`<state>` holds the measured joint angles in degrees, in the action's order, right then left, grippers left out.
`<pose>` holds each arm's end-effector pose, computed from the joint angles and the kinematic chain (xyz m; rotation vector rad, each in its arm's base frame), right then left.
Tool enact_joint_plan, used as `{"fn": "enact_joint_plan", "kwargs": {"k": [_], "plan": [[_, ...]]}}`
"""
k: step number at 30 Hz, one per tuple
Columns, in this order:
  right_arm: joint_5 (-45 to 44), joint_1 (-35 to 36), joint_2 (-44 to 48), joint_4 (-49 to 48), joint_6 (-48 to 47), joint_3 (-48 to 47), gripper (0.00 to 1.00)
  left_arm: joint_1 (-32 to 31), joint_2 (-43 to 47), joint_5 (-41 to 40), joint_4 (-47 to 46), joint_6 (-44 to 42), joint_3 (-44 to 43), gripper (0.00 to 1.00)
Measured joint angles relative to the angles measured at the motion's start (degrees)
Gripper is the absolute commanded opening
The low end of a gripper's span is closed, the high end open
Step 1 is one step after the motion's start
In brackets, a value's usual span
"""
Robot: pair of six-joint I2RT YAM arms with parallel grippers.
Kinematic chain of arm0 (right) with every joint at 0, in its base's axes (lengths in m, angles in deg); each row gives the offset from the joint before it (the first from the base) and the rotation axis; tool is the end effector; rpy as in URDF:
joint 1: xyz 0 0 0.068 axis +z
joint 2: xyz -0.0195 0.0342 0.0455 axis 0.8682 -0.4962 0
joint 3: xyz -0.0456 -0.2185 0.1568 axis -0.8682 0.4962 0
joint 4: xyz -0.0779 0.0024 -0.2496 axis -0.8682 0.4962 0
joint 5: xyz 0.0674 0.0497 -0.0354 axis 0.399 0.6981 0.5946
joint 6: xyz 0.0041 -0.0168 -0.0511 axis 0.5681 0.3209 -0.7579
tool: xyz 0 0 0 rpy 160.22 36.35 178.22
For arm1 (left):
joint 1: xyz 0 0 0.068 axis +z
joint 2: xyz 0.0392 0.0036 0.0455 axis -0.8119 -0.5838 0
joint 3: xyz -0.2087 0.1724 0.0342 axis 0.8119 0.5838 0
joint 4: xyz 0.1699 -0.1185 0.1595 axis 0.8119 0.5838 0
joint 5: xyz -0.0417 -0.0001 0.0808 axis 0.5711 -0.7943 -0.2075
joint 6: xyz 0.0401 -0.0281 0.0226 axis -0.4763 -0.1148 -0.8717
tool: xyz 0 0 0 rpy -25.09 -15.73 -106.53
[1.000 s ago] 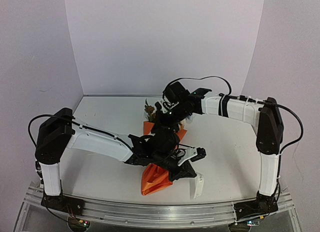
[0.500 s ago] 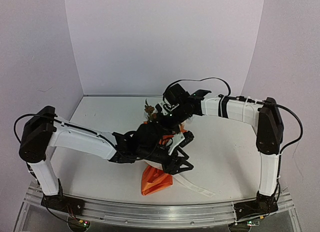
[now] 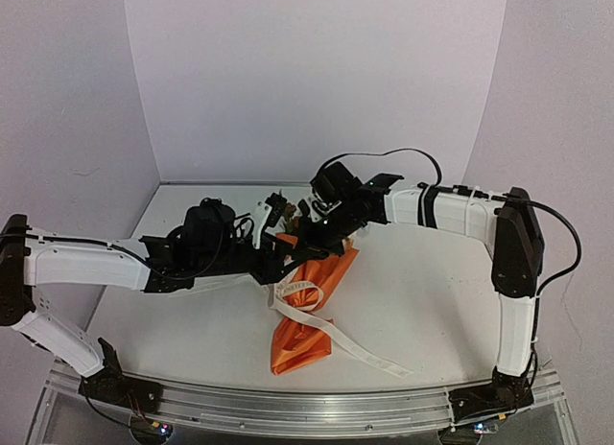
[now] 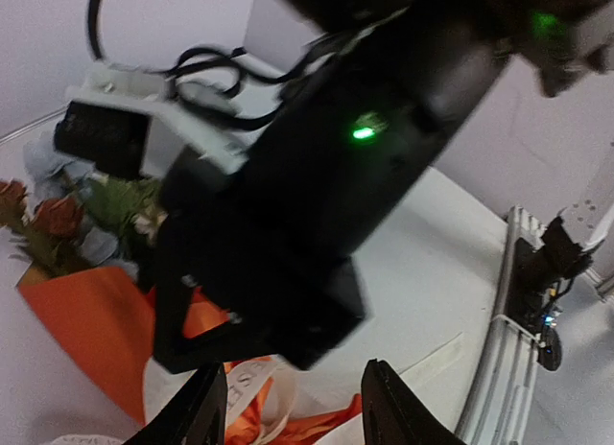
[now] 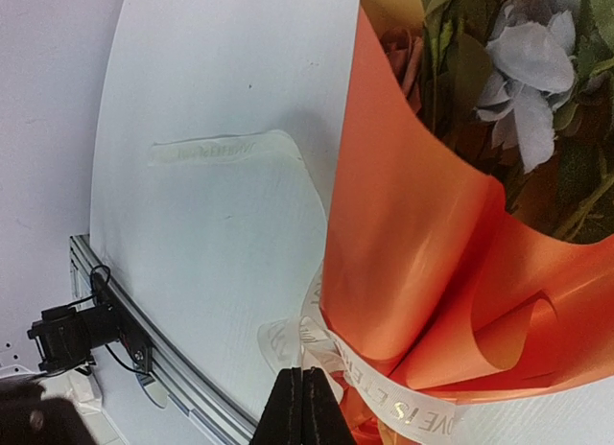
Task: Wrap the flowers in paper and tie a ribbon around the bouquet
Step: Cross the half-tied ribbon over the folded bouquet.
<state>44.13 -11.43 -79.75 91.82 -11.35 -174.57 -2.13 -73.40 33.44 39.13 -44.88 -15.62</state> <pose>0.2890 0.3531 0.2528 -0.4758 2.6801 1.0986 0.1740 -0.2692 0.2585 0.8060 1.8425 -0.9184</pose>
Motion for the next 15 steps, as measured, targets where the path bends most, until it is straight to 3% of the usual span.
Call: {"fn": "enact_joint_plan", "kwargs": {"k": [7,15], "plan": [[0.19,1.46,1.15,-0.09,5.20,0.98,0.00,1.34,-2.70,-7.69,2.50,-0.09,3.14,0.50],[0.25,1.47,2.96,-1.15,13.02,1.66,0.00,1.34,-3.24,-6.66,0.83,-0.51,4.06,0.48]]}}
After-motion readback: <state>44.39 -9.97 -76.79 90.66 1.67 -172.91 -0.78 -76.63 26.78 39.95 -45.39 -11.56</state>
